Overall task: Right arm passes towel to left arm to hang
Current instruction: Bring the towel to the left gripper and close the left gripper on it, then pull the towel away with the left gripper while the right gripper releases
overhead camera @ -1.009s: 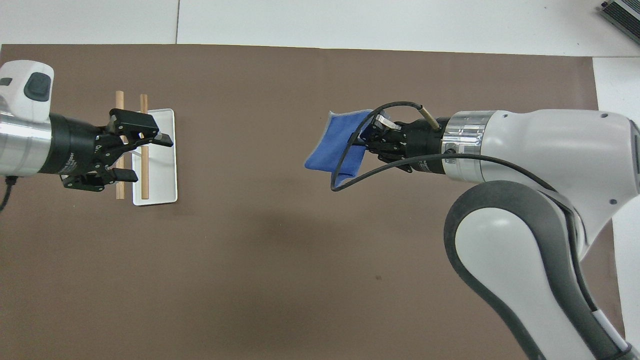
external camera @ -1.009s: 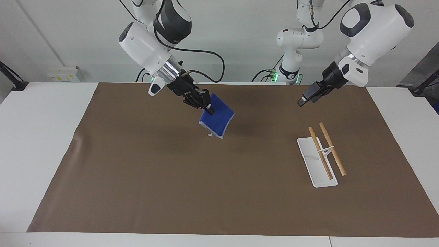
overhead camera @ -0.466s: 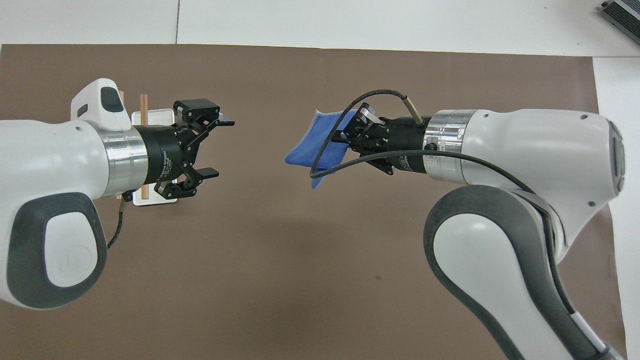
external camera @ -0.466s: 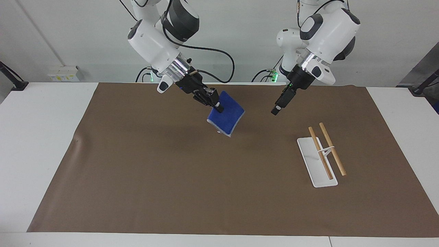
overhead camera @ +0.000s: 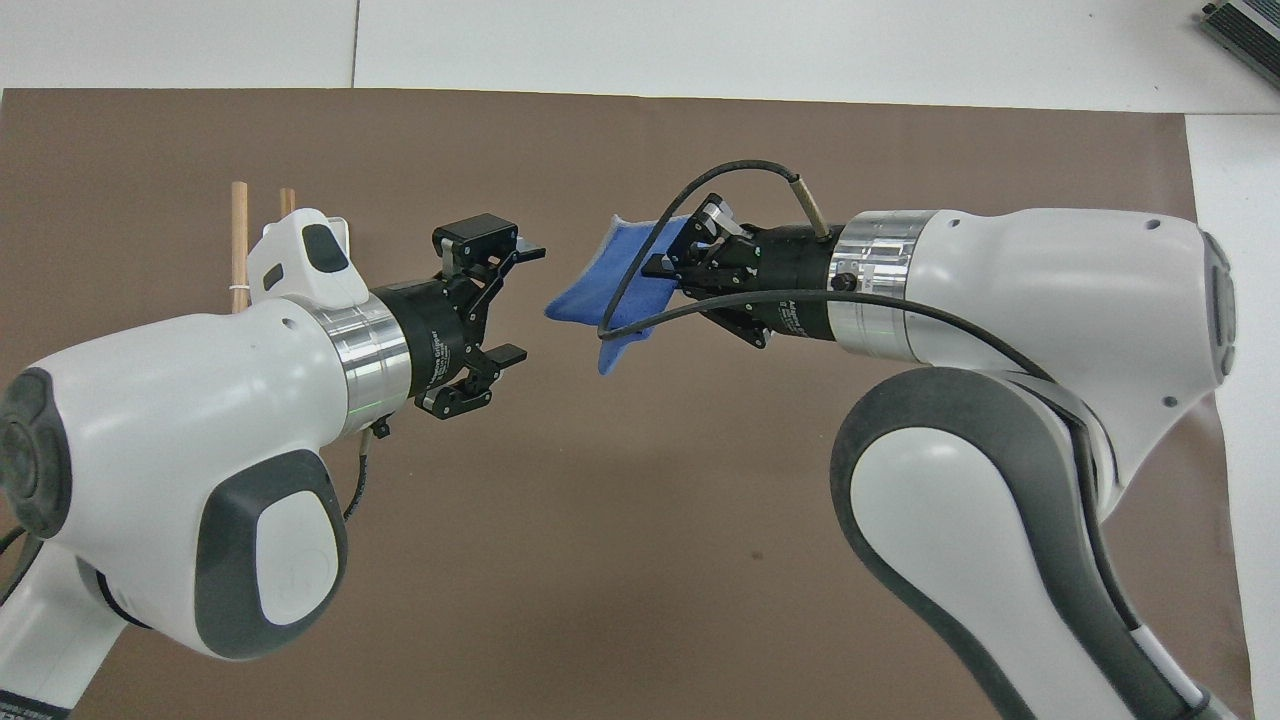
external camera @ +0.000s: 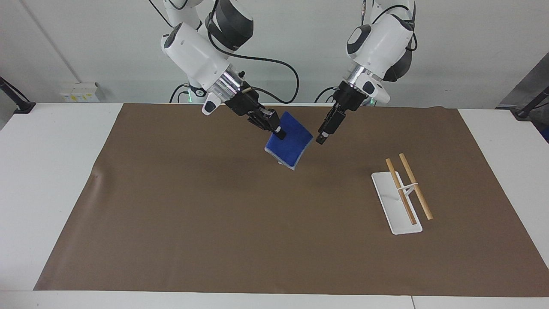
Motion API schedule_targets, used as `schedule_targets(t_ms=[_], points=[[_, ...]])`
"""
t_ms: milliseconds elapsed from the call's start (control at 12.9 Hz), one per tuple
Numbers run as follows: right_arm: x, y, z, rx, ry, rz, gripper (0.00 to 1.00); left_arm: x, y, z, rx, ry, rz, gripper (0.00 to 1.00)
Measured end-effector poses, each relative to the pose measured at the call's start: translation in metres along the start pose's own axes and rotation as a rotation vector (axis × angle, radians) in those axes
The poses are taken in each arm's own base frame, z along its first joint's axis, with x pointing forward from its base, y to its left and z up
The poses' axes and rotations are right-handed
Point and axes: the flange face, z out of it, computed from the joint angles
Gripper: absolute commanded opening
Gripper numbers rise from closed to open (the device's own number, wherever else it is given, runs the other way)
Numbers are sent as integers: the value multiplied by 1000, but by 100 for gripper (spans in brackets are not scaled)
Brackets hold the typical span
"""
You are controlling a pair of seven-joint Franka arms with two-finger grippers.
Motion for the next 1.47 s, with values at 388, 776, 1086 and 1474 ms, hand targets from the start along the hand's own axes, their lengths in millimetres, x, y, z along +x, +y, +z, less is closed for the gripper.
schedule_targets(t_ms=[388, 776, 1086, 1474], points=[[3, -1, 3, 1, -3, 6, 0, -11, 2, 1, -40, -9, -13, 94], [-3, -3, 6, -1, -11, -3, 0, -27, 6, -1, -116, -7, -49, 83], [-3, -3, 7, -2, -12, -3, 0, -28, 6, 0, -125, -12, -61, 71], [-3, -3, 7, -2, -12, -3, 0, -25, 5, 2, -121, -9, -66, 16]])
